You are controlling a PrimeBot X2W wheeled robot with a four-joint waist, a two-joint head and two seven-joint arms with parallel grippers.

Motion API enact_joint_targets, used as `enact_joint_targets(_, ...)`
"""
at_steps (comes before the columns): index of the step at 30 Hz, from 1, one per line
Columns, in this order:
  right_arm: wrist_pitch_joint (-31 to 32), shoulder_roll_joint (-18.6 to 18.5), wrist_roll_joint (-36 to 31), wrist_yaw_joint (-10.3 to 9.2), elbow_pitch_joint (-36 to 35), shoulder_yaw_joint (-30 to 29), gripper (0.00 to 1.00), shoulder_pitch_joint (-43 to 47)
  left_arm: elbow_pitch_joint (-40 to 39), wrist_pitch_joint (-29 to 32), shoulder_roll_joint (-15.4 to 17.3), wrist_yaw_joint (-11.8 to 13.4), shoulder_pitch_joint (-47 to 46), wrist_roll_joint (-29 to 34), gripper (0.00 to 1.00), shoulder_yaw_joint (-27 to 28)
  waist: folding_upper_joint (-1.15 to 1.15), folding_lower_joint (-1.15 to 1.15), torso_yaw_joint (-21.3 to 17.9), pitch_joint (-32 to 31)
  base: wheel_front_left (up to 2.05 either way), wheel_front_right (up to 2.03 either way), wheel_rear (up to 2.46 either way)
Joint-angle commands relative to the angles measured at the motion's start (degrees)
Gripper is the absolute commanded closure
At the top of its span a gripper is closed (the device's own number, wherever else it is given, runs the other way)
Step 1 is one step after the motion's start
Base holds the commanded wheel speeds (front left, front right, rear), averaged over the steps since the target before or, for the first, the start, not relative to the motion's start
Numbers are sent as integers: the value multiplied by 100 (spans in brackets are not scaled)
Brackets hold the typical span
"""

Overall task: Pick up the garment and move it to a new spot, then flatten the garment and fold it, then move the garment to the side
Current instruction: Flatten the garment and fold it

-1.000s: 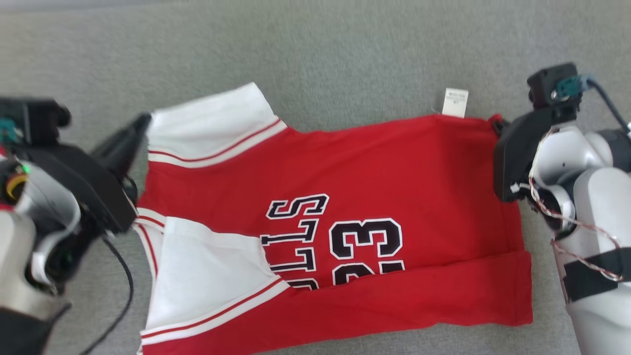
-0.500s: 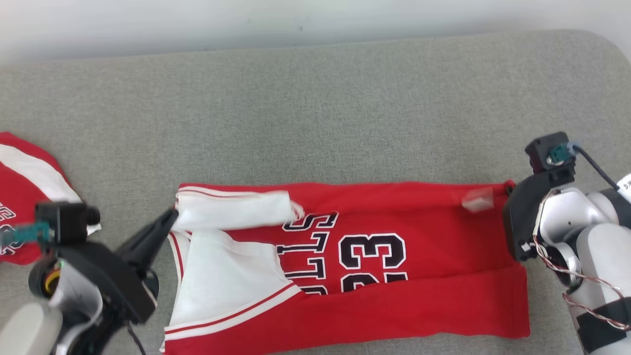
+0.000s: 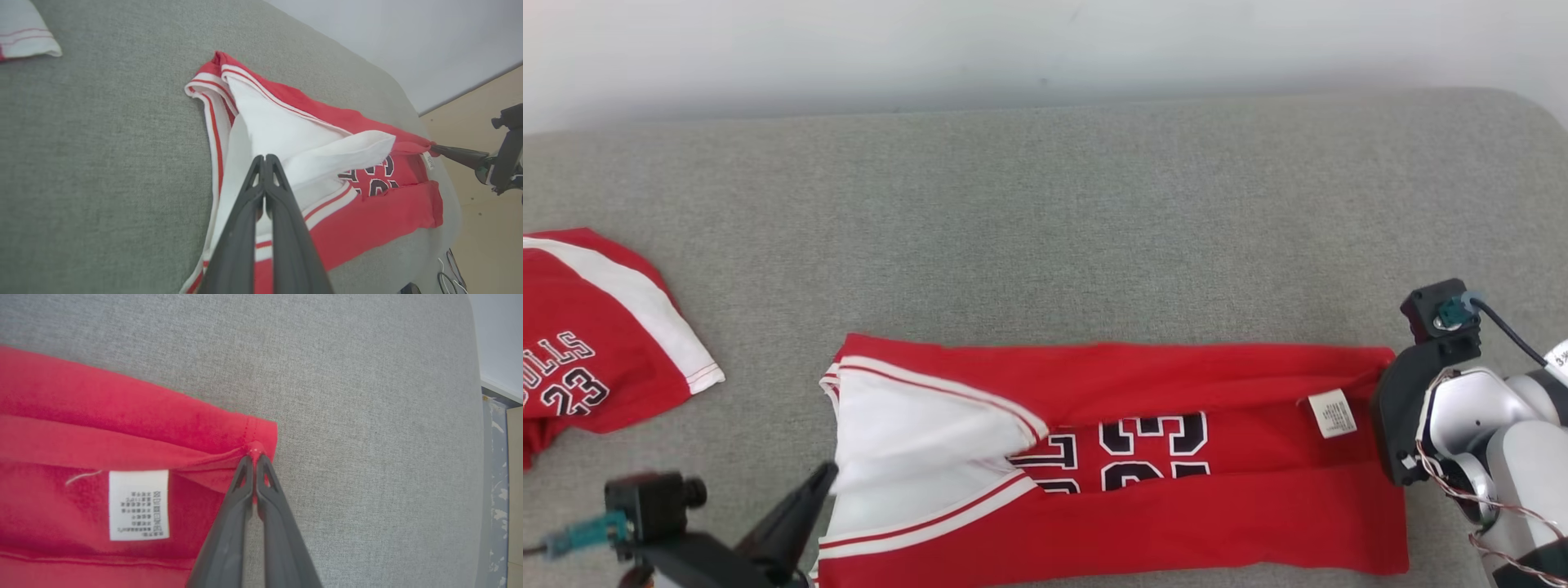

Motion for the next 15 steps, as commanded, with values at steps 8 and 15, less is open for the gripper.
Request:
enact_joint_targets(8,-8,-27,-7,3,-76,-190,100,434,26,-233,-196,-45,529,-88,100,-148,0,1,183,-158,0,0,0)
enact_joint_targets(15,-19,102,23,3,-161,-298,100,758,290,-292,-256,30,628,101,100,-308,0,1,205,-273,0,0,0)
